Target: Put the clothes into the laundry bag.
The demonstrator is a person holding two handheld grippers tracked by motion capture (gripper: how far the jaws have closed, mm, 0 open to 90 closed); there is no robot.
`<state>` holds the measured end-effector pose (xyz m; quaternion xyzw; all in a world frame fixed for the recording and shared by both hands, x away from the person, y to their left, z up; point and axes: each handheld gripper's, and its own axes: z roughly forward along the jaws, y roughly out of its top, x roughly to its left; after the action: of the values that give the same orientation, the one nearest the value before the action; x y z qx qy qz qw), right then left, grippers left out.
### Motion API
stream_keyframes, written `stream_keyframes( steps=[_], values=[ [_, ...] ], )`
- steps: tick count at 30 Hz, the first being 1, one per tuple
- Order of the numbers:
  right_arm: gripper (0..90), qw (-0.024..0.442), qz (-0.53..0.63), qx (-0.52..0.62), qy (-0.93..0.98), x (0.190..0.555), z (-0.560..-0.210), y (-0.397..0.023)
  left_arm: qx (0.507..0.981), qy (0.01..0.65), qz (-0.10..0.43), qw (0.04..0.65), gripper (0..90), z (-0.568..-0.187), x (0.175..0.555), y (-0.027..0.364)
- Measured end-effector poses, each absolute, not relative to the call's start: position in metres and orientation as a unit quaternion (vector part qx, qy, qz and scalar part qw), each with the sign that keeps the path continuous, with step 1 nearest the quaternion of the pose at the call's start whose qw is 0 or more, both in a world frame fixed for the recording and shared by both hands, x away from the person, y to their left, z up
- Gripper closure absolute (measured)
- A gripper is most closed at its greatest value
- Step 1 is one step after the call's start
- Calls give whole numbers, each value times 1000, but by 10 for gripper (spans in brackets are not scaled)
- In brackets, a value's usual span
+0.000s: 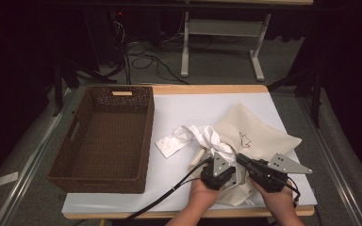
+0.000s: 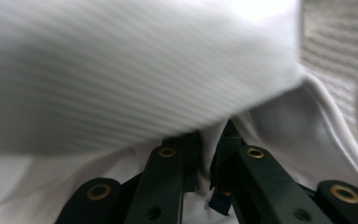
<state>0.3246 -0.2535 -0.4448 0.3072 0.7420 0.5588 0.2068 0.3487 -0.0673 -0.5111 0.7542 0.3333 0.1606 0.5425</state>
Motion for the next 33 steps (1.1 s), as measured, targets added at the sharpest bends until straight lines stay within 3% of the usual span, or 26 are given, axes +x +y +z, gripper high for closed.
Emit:
stream_keyframes(
  steps=[6, 9, 14, 21, 27, 30, 33],
  values=[
    [893, 206, 563, 308, 739, 326, -446, -257, 738, 345, 163, 557, 833, -509, 352, -67],
    [893, 206, 561, 309, 740, 325, -447, -258, 744, 325, 162, 561, 674, -507, 345, -62],
    [893, 206, 559, 311, 740, 325, -449, -260, 752, 305, 160, 561, 509, -502, 329, -41],
    [892, 213, 555, 309, 742, 325, -449, -260, 731, 323, 187, 571, 482, -487, 317, 7],
    [892, 213, 554, 315, 740, 324, -449, -259, 707, 374, 205, 564, 470, -478, 340, 35],
    [893, 213, 555, 315, 740, 324, -449, -260, 707, 394, 195, 554, 389, -478, 357, 33],
    [892, 210, 557, 315, 739, 324, -450, -261, 716, 390, 181, 550, 244, -477, 370, 23]
  ],
)
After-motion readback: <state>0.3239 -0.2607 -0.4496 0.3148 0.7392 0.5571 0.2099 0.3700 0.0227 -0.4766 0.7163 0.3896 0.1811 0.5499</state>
